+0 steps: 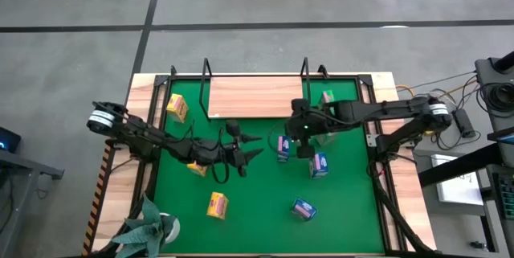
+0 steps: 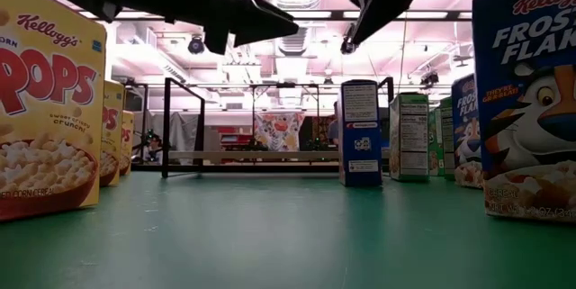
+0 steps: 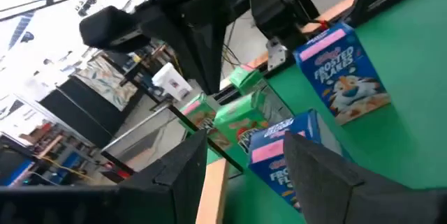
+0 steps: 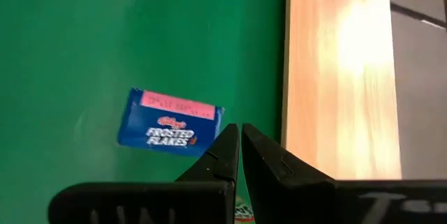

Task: Stack cereal on shelf
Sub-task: Put the middle blue cereal box on the shelf

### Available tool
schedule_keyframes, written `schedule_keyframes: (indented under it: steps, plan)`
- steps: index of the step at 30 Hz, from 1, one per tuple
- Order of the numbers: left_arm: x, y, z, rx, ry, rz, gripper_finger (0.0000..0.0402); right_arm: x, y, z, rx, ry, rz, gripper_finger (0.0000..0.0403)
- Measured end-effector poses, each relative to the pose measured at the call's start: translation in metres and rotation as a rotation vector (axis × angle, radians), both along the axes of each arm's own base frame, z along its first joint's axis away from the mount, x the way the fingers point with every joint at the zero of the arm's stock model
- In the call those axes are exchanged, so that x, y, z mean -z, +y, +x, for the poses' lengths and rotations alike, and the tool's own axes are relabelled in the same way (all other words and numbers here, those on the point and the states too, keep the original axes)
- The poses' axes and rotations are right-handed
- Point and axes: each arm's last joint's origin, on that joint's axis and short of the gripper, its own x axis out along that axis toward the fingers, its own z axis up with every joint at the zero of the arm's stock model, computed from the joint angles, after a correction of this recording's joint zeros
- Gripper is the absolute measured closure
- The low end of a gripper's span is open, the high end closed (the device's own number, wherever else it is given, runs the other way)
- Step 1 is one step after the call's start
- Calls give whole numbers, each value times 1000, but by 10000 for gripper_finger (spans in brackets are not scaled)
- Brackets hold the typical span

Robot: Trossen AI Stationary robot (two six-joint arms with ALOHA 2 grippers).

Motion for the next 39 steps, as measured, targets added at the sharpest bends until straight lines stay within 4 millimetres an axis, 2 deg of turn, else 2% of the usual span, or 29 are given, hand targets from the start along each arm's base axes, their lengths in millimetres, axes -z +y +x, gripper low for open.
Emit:
schedule_keyframes:
  steps: [5, 12, 16, 20, 27, 39]
  plan:
    - [6, -3, 0, 11, 33, -41, 229, 3, -9, 9, -4, 62, 48, 394]
    - [31, -8, 11, 94, 96, -142, 229, 29, -25, 19, 41, 145, 48, 394]
    - [34, -8, 21, 119, 48, -152, 235, 40, -35, 22, 67, 178, 50, 394]
    - [40, -3, 31, 168, 45, -169, 273, 44, -42, 23, 78, 195, 48, 394]
    - [52, 3, 51, 244, 62, -250, 388, 45, -43, 24, 75, 174, 53, 394]
    - [55, 18, 55, 262, 51, -330, 401, 63, -42, 20, 94, 201, 76, 394]
